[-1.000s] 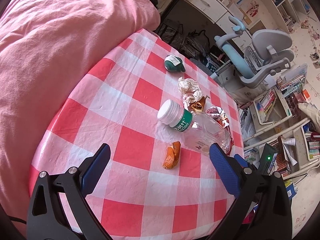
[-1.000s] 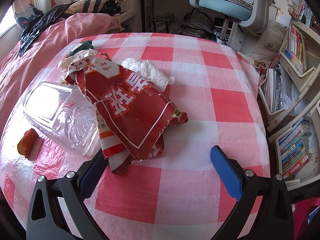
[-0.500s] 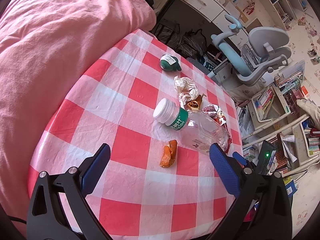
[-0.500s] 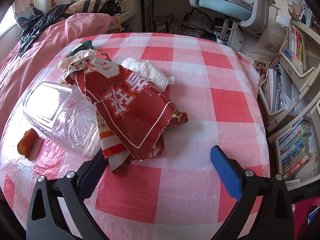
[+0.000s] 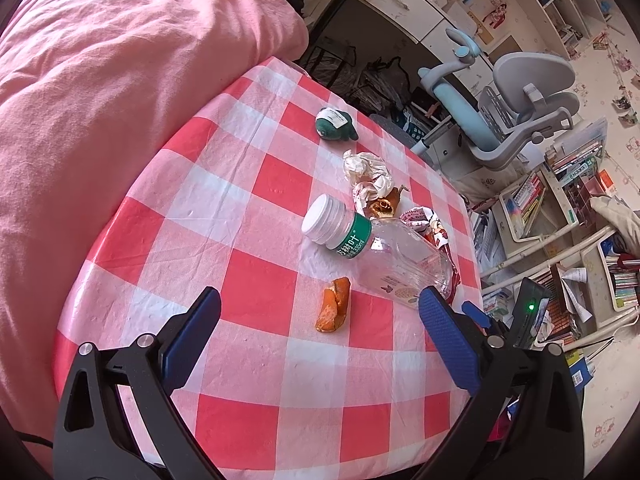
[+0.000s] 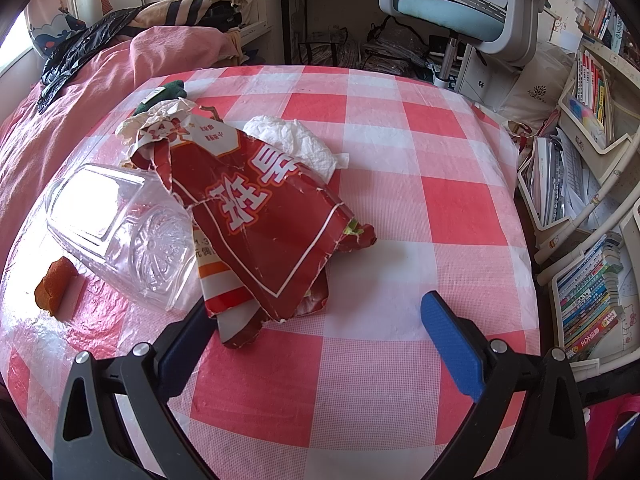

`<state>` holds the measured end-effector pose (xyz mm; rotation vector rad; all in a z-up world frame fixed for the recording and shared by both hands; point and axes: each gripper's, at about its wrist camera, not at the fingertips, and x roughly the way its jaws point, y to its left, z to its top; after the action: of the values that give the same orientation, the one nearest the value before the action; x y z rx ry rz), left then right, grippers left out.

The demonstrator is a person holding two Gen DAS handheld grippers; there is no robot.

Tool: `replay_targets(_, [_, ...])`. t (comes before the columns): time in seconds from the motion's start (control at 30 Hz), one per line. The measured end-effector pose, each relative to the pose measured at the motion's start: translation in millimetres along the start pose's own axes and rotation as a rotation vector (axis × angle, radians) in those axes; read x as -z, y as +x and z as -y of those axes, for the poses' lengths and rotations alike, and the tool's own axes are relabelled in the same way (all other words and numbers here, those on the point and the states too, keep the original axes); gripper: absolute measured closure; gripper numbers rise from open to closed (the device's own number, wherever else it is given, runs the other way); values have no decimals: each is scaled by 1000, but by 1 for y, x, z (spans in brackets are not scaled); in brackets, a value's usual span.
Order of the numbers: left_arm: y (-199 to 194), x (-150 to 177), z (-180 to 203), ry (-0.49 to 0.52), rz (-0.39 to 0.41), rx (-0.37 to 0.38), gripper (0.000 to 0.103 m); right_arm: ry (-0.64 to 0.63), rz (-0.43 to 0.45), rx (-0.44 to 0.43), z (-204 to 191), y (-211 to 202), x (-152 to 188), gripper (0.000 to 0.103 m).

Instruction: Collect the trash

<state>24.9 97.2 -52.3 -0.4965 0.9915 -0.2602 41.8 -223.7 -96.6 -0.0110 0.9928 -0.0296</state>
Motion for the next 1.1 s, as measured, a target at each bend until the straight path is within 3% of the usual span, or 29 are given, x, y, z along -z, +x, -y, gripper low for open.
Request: replay_targets(1.1, [2, 1, 1, 4, -3, 5, 8, 0, 0, 0, 0, 0, 0, 7])
